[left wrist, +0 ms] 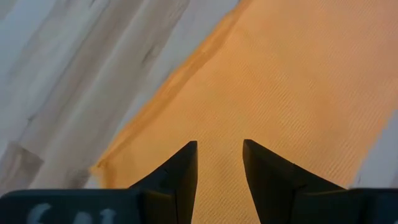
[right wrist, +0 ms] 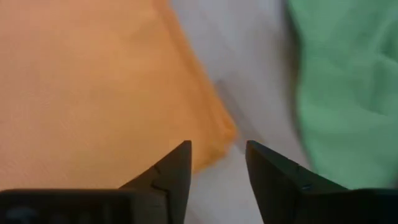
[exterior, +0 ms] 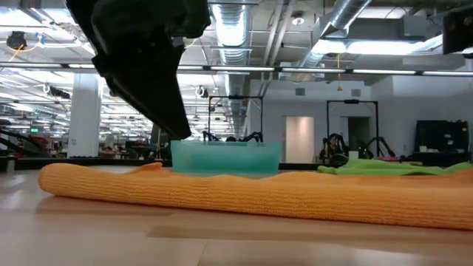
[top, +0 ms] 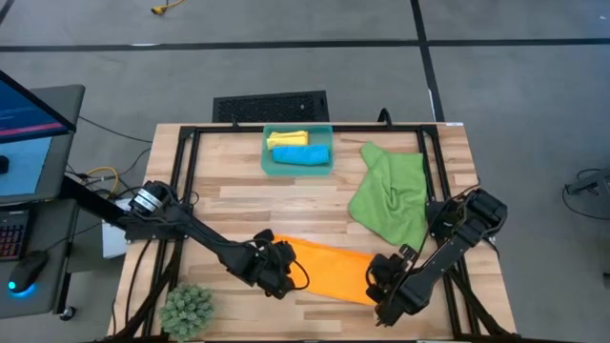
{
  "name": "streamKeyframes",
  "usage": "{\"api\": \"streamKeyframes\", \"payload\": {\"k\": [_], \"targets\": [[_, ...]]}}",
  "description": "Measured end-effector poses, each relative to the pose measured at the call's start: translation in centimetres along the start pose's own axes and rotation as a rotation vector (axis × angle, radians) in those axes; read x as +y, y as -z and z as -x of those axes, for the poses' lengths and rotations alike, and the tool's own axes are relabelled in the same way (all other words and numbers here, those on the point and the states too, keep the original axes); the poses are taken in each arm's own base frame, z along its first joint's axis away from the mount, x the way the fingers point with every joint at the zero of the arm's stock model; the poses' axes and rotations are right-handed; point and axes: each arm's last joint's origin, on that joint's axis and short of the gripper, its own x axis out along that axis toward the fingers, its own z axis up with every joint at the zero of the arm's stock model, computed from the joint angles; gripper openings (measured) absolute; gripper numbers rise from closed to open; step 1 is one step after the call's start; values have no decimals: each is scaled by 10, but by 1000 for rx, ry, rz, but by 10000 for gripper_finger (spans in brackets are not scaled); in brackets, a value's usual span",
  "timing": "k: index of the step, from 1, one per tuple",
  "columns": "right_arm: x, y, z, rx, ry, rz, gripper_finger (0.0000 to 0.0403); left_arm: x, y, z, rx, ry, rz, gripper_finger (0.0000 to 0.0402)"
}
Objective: Roll microfiber towels into tight, uniform cylinder then place into a basket
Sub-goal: Fold the orange microfiber towel
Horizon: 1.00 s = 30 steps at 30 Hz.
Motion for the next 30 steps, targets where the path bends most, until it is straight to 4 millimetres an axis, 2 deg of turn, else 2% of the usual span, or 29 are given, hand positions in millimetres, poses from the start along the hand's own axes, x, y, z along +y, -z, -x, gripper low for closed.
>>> {"api": "streamKeyframes", "payload": {"k": [6, 10, 15, 19, 30], "targets": [[-6, 5, 26, -64, 80, -15, 188, -3, 3, -4, -5, 70, 47, 121], [2, 17, 38, -171, -17, -15, 188, -6, 7, -8, 1, 147, 72, 121], [18, 30, 44, -250, -190, 27, 182, -9, 9, -7, 8, 168, 80, 121], [26, 30, 46, -256, -266, 40, 179, -9, 10, -7, 12, 166, 76, 121], [29, 24, 45, -262, -277, 54, 176, 13, 4, -23, 115, 116, 93, 121]]}}
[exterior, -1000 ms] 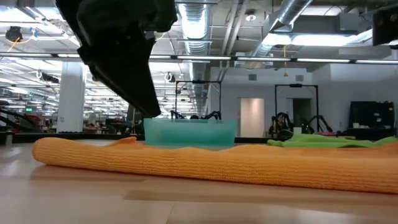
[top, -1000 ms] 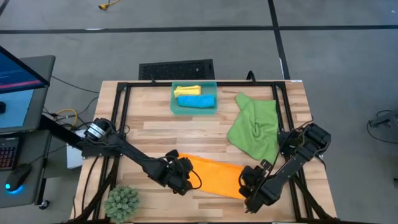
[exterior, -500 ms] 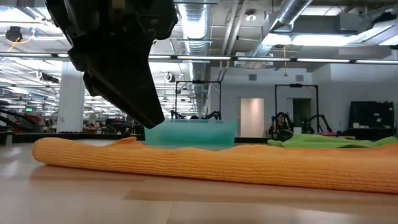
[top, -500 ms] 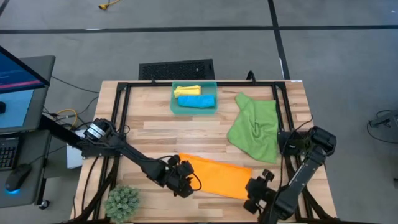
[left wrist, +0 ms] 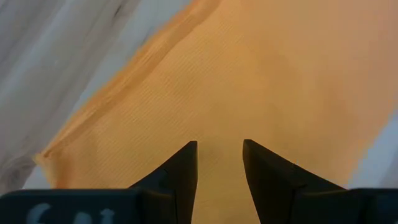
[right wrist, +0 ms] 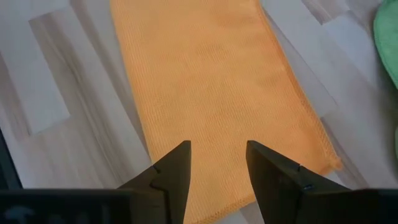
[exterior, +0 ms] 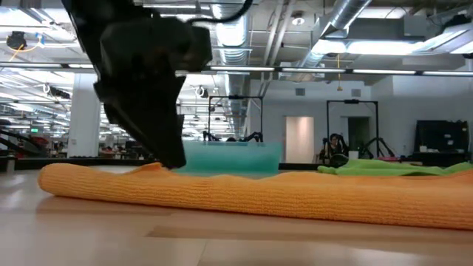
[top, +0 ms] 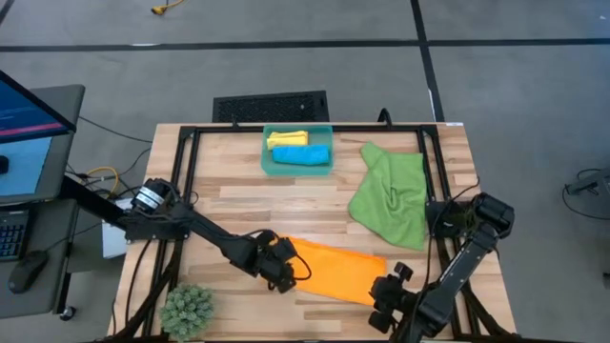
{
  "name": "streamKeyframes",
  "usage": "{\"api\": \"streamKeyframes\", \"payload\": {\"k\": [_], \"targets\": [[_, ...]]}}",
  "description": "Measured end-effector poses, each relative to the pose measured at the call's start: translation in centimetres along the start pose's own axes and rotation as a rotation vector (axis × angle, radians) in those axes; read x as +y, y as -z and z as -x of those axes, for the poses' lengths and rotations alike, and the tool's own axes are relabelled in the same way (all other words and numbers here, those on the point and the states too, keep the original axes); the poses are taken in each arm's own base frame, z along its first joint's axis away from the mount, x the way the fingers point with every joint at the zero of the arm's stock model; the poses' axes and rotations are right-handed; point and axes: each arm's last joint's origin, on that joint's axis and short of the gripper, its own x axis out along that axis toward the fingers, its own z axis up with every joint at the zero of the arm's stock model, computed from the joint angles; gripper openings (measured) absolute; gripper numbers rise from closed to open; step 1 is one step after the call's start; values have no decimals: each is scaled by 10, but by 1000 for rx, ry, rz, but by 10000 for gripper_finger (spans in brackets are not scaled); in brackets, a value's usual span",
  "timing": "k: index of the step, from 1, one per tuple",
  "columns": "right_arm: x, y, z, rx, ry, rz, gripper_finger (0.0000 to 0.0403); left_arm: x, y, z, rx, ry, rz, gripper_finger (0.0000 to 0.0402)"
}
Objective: Roll microfiber towels into tight, uniform cylinder then place into a basket
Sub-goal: Fold the orange microfiber towel
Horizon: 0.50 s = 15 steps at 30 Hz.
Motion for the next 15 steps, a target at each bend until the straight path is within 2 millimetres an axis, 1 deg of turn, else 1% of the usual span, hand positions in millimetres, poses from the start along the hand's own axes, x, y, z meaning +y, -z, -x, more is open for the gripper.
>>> {"api": "streamKeyframes", "payload": {"k": [5, 9, 12, 15], "targets": [[0, -2, -1, 1, 3, 11, 176, 17, 5, -12, 68, -21, 16, 121], [0, -2, -2, 1, 5, 11, 177, 24, 6, -16, 64, -41, 35, 121], [0, -2, -2, 1, 5, 11, 177, 30, 3, -18, 50, -76, 29, 121], [0, -2, -2, 1, 5, 11, 175, 41, -5, -21, 18, -151, -4, 121]]}}
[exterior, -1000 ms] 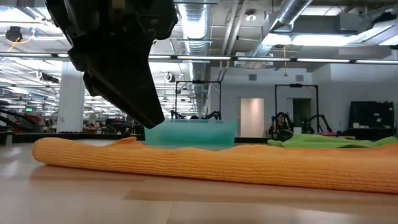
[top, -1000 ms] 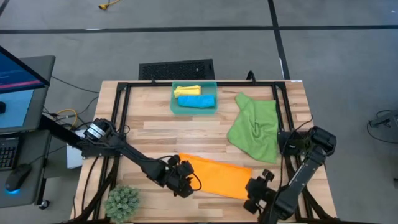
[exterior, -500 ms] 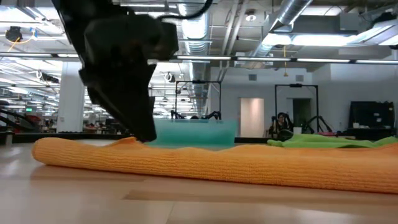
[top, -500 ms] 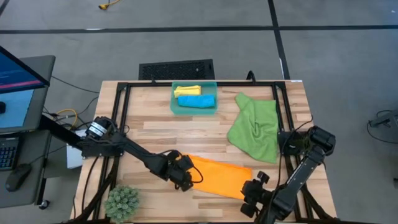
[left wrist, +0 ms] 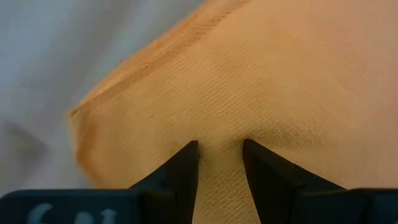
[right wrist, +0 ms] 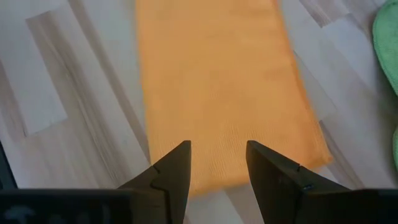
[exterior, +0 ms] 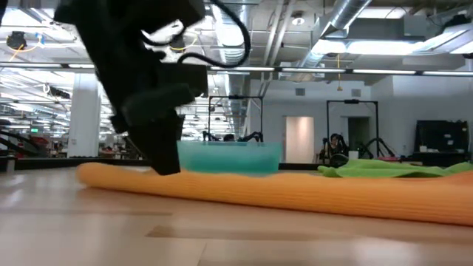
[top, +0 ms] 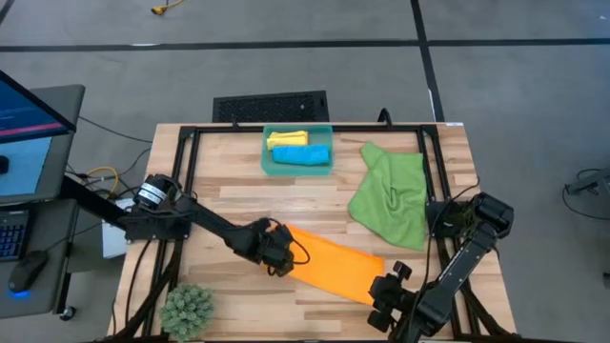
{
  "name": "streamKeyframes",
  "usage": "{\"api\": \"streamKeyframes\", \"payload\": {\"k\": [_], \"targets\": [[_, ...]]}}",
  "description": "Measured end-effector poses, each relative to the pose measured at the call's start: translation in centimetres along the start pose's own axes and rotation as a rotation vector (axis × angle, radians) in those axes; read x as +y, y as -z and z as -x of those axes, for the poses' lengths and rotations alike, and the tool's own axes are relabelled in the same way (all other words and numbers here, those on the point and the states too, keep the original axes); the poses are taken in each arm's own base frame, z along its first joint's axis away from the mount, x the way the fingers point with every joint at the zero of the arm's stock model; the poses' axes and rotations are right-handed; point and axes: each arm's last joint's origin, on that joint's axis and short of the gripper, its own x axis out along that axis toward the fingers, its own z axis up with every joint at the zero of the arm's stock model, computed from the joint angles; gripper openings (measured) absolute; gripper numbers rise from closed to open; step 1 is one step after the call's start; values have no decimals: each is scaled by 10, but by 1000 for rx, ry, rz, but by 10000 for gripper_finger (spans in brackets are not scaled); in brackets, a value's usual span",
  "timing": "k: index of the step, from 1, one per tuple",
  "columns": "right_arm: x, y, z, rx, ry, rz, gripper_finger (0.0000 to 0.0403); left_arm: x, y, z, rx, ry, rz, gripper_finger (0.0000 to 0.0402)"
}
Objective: Roll microfiber towels into tight, uniform cylinder then place into a basket
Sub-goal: Fold the orange microfiber towel
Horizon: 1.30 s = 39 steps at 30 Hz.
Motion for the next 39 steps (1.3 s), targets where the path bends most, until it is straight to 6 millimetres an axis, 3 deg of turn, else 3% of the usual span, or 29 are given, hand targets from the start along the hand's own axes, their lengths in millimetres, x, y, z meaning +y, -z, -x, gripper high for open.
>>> {"api": "streamKeyframes", "payload": {"k": [10, 15, 21, 28, 32, 35, 39], "targets": [[3, 0, 0, -8, -27, -18, 172, 62, -38, -24, -18, -296, 81, 121], [3, -1, 0, -8, -27, -18, 171, 69, -50, -25, -57, -336, 68, 121], [3, -1, 0, -9, -27, -18, 169, 40, -55, -7, -135, -278, 8, 121], [3, -1, 0, -12, -26, -19, 169, -34, -42, 25, -408, 47, -93, 121], [3, -1, 0, -19, -28, -21, 166, -63, -31, 38, -514, 193, -104, 121], [4, -1, 0, -24, -33, -24, 166, -76, -26, 34, -551, 249, -93, 121], [4, -1, -2, -38, -38, -32, 167, -81, -22, 6, -532, 213, -100, 121]]}}
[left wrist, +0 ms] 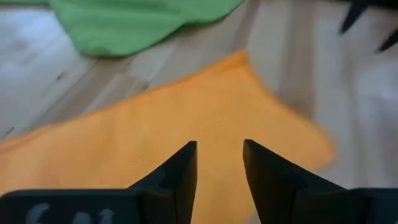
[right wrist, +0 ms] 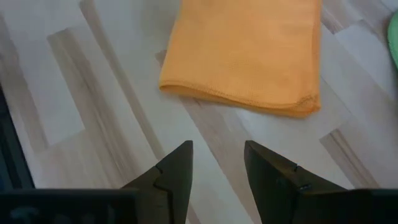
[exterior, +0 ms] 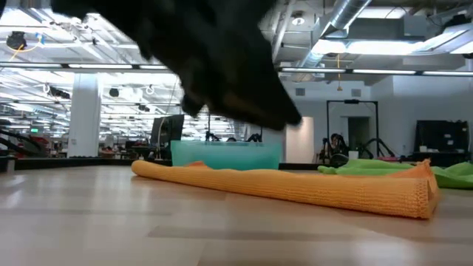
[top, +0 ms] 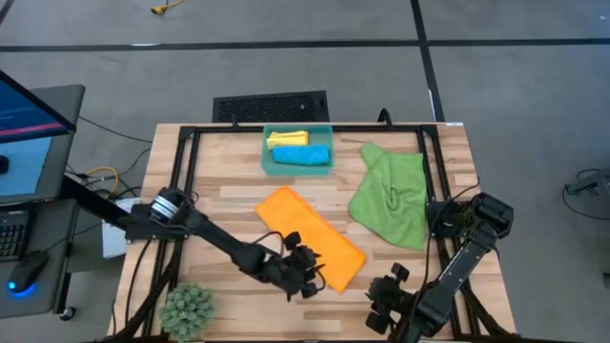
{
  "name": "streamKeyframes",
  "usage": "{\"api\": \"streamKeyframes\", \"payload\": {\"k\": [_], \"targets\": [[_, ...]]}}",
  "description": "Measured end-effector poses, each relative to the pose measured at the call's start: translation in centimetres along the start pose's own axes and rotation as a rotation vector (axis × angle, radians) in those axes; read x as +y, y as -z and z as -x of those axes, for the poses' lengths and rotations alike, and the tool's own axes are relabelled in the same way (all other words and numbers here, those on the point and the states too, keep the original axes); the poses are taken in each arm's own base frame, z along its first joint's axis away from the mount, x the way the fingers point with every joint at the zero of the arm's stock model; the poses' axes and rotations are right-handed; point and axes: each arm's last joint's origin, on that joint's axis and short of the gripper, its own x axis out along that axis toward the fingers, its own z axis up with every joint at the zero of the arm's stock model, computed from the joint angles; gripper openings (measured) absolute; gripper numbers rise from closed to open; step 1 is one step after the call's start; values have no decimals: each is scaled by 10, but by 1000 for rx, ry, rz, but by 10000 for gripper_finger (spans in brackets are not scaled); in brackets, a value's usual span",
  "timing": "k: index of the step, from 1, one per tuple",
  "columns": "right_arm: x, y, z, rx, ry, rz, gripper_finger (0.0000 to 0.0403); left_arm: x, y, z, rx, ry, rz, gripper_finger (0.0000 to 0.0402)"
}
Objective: Roll microfiber towels into tight, uniform cylinder then place into a basket
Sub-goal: Fold the orange microfiber towel
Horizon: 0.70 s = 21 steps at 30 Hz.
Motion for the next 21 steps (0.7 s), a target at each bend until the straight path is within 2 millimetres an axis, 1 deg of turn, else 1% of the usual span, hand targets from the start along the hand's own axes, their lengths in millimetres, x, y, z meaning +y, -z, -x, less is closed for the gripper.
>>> {"api": "streamKeyframes", "payload": {"k": [3, 7, 10, 17, 21], "targets": [[0, 0, 0, -1, 2, 2, 168, -1, 6, -15, 13, -28, -6, 121], [-1, 0, 0, -1, 4, 10, 168, -3, 9, -25, 42, -10, -9, 121], [-2, 1, -2, 0, 13, 14, 168, 1, 10, -27, 112, 22, -17, 121], [-2, 1, -3, 0, 12, 12, 168, 9, 22, -25, 257, -22, -38, 121], [-2, 1, -3, 0, 10, 11, 168, 11, 26, -21, 310, -45, -77, 121]]}}
